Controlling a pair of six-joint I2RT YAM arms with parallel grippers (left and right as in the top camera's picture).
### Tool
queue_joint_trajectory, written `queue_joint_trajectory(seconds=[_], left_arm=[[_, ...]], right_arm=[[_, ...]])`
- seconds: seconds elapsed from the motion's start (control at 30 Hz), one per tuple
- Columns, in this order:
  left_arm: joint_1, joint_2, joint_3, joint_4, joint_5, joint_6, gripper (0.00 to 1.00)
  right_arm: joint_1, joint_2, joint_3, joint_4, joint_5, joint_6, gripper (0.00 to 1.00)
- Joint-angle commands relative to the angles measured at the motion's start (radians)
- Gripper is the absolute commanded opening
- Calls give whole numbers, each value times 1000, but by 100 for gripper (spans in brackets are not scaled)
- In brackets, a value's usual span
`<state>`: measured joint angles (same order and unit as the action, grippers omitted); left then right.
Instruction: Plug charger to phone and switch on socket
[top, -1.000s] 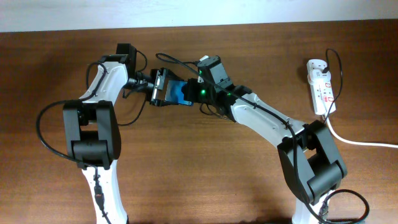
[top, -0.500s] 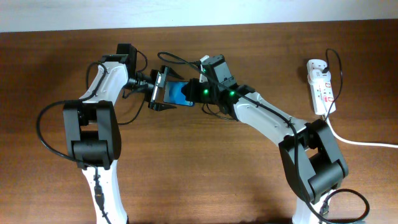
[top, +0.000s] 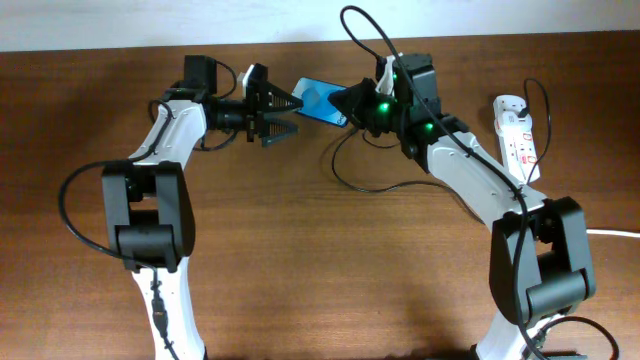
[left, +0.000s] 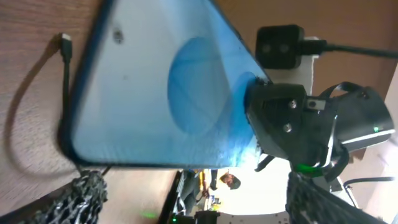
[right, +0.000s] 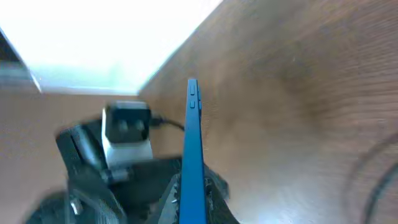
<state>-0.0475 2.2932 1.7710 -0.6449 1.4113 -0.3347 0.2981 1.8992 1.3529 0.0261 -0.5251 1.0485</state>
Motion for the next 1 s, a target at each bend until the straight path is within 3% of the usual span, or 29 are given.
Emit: queue_joint_trajectory(seconds=[0.0,0.07,0.2,0.3,0.4,0.47,0.6,0.77,0.97], left_arm=[[-6,-30,5,9,-13,38,92],[0,-113,5,9,-113,-9,91],[52,-201,5,82,-183,-324,90],[45,-203,5,157,-214,-480,89],[35,-203,5,179,-276,-632,88],[34,-203,5,358,-275,-819,86],[20,-203,5,583,-288,-1030,74],[-19,-203,5,584,-306,-1101,49],[-25,-203,4,578,-220,-1051,31]], right_arm=[[74,-43,11,59,129,190,4],[108,-42,11,93,180,251,4],[117,-42,11,113,163,291,4],[142,-39,11,174,175,330,4],[161,-3,11,277,217,506,4],[162,9,11,330,219,565,4],[190,10,11,279,283,618,4],[224,10,11,285,328,618,4],[225,10,11,303,297,552,4]])
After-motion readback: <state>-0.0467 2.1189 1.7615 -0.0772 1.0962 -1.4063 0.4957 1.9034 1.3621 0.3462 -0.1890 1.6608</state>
